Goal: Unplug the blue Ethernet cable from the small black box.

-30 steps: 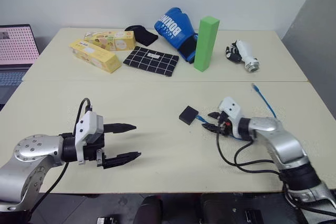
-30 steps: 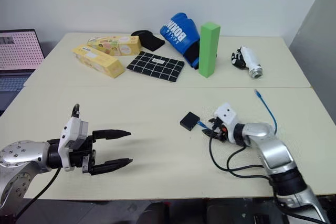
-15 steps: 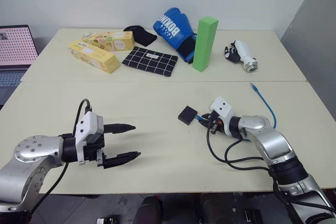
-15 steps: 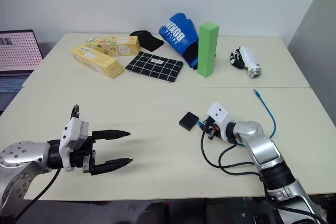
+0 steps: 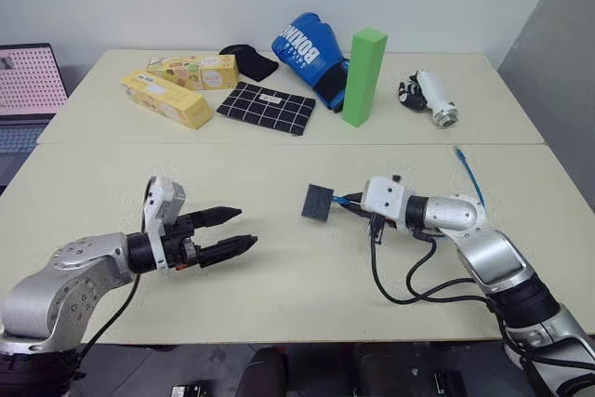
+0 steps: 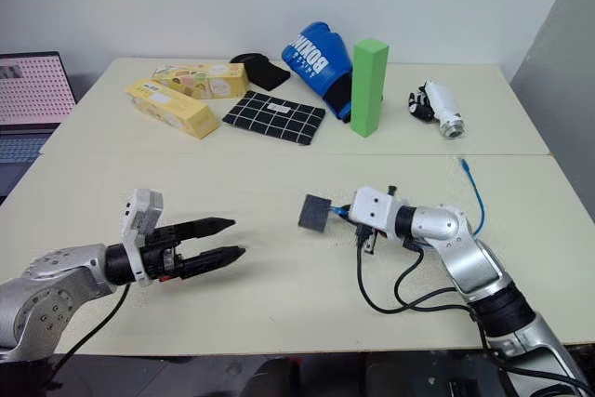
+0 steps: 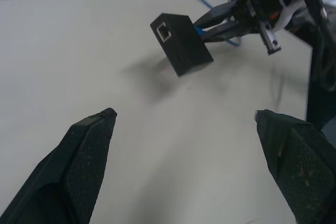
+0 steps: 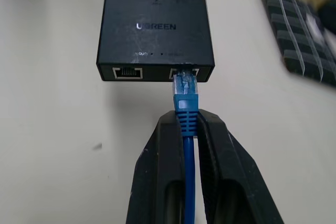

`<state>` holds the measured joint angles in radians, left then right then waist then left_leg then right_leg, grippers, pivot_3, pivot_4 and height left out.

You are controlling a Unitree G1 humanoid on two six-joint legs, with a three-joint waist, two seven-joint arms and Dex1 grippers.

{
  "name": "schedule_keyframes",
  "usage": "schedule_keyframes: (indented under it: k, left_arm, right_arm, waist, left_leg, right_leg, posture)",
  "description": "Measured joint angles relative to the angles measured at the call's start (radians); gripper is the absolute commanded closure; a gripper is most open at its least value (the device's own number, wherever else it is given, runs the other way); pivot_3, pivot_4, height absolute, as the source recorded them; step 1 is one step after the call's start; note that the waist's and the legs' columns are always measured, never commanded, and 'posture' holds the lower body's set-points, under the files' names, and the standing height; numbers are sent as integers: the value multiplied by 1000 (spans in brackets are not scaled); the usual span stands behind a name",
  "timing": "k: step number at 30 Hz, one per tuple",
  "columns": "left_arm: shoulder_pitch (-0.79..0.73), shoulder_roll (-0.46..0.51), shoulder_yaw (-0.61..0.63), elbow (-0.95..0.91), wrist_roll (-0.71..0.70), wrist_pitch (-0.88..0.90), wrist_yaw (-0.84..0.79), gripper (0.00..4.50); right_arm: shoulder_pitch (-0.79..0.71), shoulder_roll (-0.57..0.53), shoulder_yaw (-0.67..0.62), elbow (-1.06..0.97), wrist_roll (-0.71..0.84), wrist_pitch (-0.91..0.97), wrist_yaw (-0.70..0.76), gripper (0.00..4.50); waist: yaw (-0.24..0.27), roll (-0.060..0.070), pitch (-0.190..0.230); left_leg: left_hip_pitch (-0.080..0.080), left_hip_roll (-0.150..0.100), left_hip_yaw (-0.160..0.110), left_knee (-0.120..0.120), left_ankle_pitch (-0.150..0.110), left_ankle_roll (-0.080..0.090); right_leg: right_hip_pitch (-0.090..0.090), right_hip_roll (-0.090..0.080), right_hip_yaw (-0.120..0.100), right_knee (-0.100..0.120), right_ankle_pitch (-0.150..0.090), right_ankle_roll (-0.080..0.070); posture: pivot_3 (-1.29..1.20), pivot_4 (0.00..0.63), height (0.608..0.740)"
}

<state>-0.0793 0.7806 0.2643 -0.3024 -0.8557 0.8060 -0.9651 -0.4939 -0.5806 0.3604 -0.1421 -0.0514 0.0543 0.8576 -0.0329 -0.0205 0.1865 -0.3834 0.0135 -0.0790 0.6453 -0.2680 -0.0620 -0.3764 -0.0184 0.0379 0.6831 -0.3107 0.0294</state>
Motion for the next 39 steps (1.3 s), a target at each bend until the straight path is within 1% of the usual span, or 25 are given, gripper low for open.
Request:
schedule_keyframes:
  k: [7, 11, 16, 19, 21, 23, 26, 27, 34, 39]
  left_arm:
    - [-46, -63, 9, -14, -160, 126, 87, 0]
    - [-51, -97, 5, -15, -182, 137, 123, 0]
    - [-57, -133, -24, -16, -187, 142, 149, 0]
    - [-71, -158, -28, -16, -190, 142, 156, 494]
    - [-77, -166, -31, -16, -194, 142, 161, 970]
    - [-83, -176, -32, -12, -197, 143, 161, 1276]
    - [-91, -179, -35, -4, -198, 143, 161, 2001]
    - [-93, -180, -35, -1, -198, 143, 161, 2130]
    - [-103, -185, -43, 1, -197, 143, 149, 3706]
    - [-102, -185, -44, 5, -194, 143, 144, 3729]
  right_arm:
    - [-54, -4, 26, 1, -83, -246, 15, 4422]
    - [-85, 10, 26, 8, -99, -302, 12, 4423]
    - [-87, 19, 26, 8, -113, -319, 12, 4424]
    - [-87, 30, 26, 8, -119, -323, 13, 4425]
    - [-87, 34, 26, 8, -121, -325, 13, 4425]
    - [-87, 36, 26, 8, -124, -330, 13, 4426]
    - [-87, 39, 26, 8, -127, -341, 9, 4426]
    - [-88, 40, 26, 8, -129, -345, 8, 4426]
    - [-88, 43, 25, 9, -161, -373, -11, 4427]
    - [-88, 43, 25, 11, -178, -392, -16, 4428]
  waist:
    - [1, 0, 0]
    - [1, 0, 0]
    - [1, 0, 0]
    - [2, 0, 0]
    - [1, 0, 0]
    - [1, 0, 0]
    - [1, 0, 0]
    - [1, 0, 0]
    - [1, 0, 0]
    - [1, 0, 0]
  left_leg:
    - [0, 0, -1, 1, 0, 0]
    - [0, 0, -1, 1, 0, 0]
    - [1, 0, -1, 1, 0, -1]
    - [1, 0, -1, 1, 0, -1]
    - [1, 0, -1, 1, 0, -1]
    - [1, 0, -1, 1, 0, -1]
    - [1, 0, -1, 1, 0, -1]
    - [1, 0, -1, 1, 0, -1]
    - [1, 0, -1, 1, 0, -1]
    - [1, 0, -1, 1, 0, -1]
  right_leg:
    - [0, 0, 0, 1, 0, 0]
    - [0, -1, 1, 1, 0, 0]
    - [1, -1, 1, 1, 0, 0]
    - [1, -1, 1, 1, 0, 0]
    - [1, -1, 1, 1, 0, 0]
    - [1, -1, 1, 1, 0, 0]
    - [1, -1, 1, 1, 0, 0]
    - [0, -1, 1, 1, 0, 0]
    - [0, -1, 1, 1, 0, 0]
    - [1, -1, 1, 1, 0, 0]
  posture:
    - [0, 150, 740]
    - [0, 150, 740]
    - [0, 150, 740]
    - [0, 150, 740]
    - [0, 150, 740]
    - [0, 150, 740]
    - [0, 150, 740]
    - [0, 150, 740]
    - [0, 150, 740]
    - [0, 150, 740]
